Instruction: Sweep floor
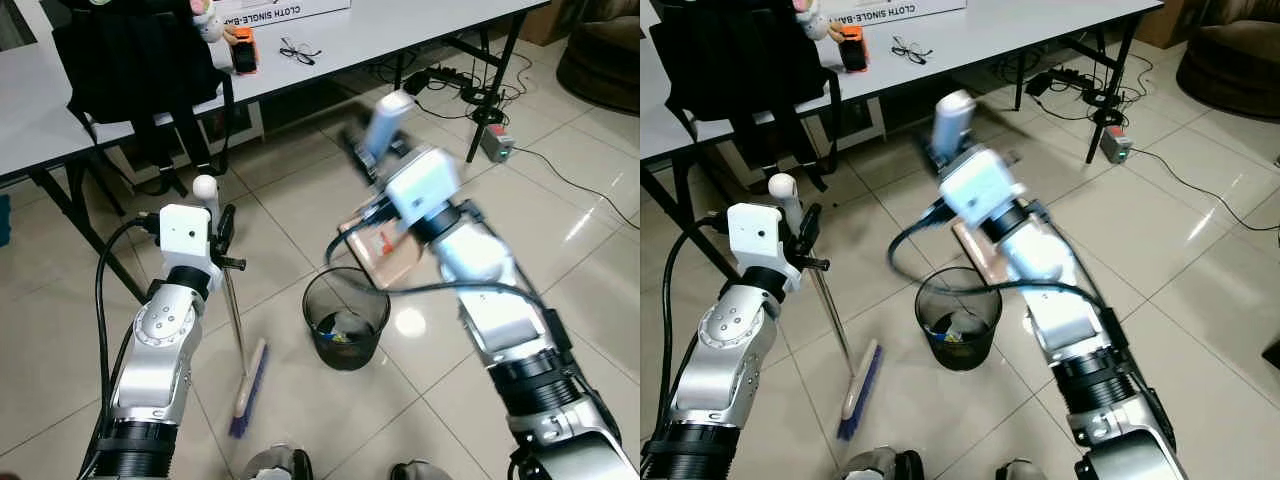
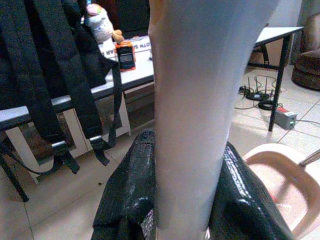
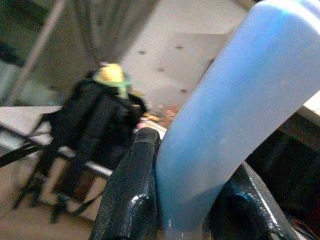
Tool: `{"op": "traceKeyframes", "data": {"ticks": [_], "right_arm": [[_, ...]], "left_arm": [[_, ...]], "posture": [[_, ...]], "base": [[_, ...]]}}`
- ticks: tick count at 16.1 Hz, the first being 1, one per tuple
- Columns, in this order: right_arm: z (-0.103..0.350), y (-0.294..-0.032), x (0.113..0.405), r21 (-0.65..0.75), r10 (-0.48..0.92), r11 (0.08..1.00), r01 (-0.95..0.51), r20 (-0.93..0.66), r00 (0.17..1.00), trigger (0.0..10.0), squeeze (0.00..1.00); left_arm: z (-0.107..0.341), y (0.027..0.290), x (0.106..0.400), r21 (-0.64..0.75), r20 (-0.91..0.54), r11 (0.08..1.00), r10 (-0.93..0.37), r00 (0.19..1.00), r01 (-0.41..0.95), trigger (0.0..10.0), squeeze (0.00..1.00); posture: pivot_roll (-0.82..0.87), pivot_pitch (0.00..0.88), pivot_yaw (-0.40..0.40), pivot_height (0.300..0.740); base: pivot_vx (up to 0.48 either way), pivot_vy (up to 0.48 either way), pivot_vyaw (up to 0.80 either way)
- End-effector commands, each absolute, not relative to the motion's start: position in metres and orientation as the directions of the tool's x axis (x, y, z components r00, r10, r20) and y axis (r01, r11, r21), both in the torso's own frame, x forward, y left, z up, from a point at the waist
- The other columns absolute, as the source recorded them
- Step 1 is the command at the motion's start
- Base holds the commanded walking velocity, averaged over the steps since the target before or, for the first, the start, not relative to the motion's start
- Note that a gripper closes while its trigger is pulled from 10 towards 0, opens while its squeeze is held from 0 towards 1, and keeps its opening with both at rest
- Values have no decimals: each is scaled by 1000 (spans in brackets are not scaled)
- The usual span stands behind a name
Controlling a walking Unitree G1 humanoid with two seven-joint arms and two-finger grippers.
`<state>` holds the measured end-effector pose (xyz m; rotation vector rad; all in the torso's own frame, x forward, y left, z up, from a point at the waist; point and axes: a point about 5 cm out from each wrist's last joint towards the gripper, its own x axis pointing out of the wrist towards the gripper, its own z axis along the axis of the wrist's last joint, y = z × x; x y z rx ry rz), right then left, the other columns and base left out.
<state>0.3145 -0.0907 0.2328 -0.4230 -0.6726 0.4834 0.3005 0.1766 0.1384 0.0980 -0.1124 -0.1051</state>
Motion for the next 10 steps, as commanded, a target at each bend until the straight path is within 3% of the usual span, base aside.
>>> {"op": "traceKeyframes", "data": {"ticks": [1, 3, 4, 6, 7, 10], "right_arm": [[269, -104, 314, -487, 470, 858, -166, 612, 636, 10000, 0], [293, -149, 323, -360, 207, 930, 79, 688, 695, 10000, 0], [297, -163, 324, -315, 134, 940, 131, 695, 706, 10000, 0], [291, -218, 324, -312, -70, 891, 330, 624, 779, 10000, 0], [283, -226, 324, -285, -116, 896, 341, 591, 798, 10000, 0], [248, -232, 320, -255, -189, 911, 325, 443, 877, 10000, 0]], "left_arm": [[143, 176, 303, 115, 119, 987, -125, 985, 112, 10000, 0], [140, 172, 302, 116, 94, 980, -171, 981, 159, 10000, 0], [138, 170, 302, 115, 79, 976, -194, 978, 184, 10000, 0], [127, 160, 296, 103, 9, 952, -292, 956, 290, 10000, 0], [125, 159, 296, 100, -2, 948, -304, 953, 303, 10000, 0], [122, 158, 293, 100, -22, 934, -343, 939, 343, 10000, 0]], "posture": [[-15, 83, 91, 740], [-20, 86, 94, 740], [-23, 87, 96, 740], [-30, 91, 96, 740], [-33, 93, 95, 740], [-34, 98, 95, 740]], "base": [[0, 0, 0], [0, 0, 0], [0, 0, 0], [0, 0, 0], [0, 0, 0], [0, 0, -800]]}}
